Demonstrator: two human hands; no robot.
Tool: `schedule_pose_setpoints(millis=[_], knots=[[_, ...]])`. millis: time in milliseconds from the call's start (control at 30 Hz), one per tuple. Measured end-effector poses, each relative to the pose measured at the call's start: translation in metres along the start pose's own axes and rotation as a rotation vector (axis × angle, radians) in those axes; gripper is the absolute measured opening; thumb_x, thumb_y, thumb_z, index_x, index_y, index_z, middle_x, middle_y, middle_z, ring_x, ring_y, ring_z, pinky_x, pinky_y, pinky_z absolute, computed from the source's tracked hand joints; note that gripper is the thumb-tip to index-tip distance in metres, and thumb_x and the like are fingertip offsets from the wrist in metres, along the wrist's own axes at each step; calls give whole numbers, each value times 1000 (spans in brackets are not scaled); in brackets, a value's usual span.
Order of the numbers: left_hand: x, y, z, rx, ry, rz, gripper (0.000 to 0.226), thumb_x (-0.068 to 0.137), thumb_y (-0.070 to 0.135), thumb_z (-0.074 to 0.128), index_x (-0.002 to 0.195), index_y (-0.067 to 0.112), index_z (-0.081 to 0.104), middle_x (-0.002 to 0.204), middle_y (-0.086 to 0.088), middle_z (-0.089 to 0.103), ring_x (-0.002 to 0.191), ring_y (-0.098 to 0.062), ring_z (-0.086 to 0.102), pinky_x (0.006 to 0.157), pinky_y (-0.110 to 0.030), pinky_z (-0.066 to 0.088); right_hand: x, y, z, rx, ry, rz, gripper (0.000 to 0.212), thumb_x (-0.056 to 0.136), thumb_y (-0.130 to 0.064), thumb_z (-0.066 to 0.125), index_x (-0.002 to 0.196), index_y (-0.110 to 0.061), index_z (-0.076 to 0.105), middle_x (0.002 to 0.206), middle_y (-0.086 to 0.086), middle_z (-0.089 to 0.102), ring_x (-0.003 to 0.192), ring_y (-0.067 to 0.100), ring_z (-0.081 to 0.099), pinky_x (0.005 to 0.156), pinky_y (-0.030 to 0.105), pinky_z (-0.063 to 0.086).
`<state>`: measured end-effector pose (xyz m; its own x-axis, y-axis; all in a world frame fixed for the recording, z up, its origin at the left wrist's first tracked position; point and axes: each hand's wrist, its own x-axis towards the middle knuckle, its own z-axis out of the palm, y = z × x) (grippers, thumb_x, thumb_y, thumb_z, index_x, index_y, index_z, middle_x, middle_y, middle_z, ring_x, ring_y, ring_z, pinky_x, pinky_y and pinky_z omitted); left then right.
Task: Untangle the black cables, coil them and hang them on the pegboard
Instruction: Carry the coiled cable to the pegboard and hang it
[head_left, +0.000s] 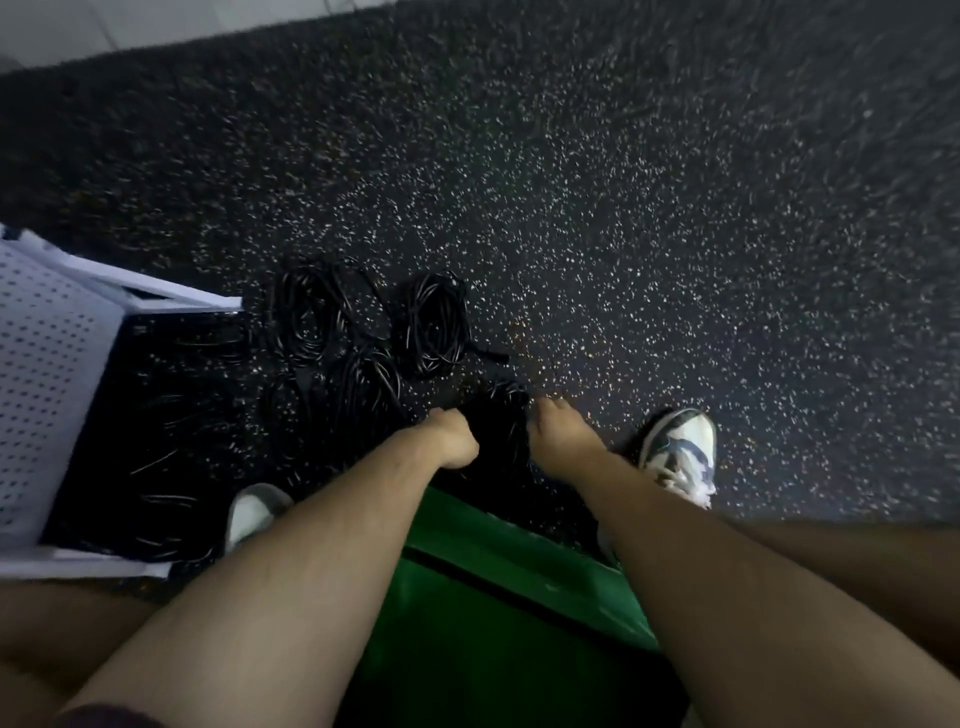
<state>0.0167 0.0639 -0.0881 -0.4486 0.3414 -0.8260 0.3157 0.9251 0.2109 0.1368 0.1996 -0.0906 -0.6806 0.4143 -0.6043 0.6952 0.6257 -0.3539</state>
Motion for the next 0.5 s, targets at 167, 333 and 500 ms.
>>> schedule_pose_setpoints(millis=[167,333,500], knots=[[47,-6,6,-135,1,-55,71,88,37,67,147,9,40,145,-14,44,125,-33,54,105,-43,49,38,0,25,327,-26,216,49,105,-35,46,144,-6,37,145,19,43,134,38,43,110,43,36],[75,7,28,-259,85,-23,72,90,39,67,149,16,34,146,-11,31,135,-32,37,110,-42,40,61,6,43,504,-39,273,59,99,-44,57,149,-19,40,146,11,41,137,33,42,112,40,35],[90,10,34,-398,124,-76,68,86,36,72,143,16,39,138,-10,44,124,-32,51,105,-44,47,68,-1,58,861,-35,388,47,97,-45,60,138,-21,53,140,10,52,124,28,54,108,38,43]])
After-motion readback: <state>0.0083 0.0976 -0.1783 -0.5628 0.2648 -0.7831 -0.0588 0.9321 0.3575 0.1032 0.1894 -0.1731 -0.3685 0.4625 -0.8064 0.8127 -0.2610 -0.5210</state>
